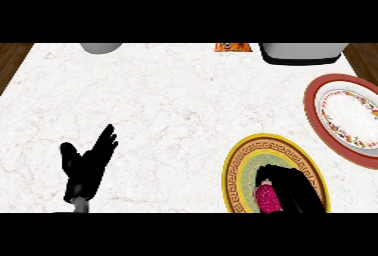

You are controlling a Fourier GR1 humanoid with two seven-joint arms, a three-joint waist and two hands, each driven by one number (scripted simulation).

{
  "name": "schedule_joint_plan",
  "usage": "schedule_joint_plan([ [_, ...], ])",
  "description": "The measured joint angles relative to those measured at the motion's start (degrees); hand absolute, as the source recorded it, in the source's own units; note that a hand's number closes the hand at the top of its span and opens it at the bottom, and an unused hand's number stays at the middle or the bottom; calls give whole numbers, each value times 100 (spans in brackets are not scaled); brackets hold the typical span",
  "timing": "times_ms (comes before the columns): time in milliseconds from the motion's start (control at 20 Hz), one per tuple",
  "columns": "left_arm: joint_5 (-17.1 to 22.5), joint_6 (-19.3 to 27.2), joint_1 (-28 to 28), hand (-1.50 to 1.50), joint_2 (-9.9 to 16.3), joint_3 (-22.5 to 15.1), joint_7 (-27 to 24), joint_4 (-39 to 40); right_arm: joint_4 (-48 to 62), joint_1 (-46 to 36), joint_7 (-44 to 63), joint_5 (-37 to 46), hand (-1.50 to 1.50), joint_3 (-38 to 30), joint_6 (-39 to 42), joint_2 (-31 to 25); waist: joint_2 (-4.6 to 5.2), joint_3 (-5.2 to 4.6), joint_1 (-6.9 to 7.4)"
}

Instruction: Pick the cupcake from the plate and place it in the plate

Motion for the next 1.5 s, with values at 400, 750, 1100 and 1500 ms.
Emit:
schedule_joint_plan([
  [400,14,-28,10,0,5,57,-79,39,-1904,1369,-647,183,150,187,-1541,-103,11,14,-45],
  [750,26,-127,5,0,11,44,-102,28,-2740,2000,-811,-911,150,-622,-2231,-37,37,18,28],
  [1100,12,-178,-60,0,-3,69,-184,124,-2322,1604,-1238,-2908,150,-2075,-2357,-49,50,24,89],
  [1500,-51,-147,-107,0,-74,20,-77,79,-141,215,-2272,-3995,150,-3695,-2434,-360,67,25,166],
])
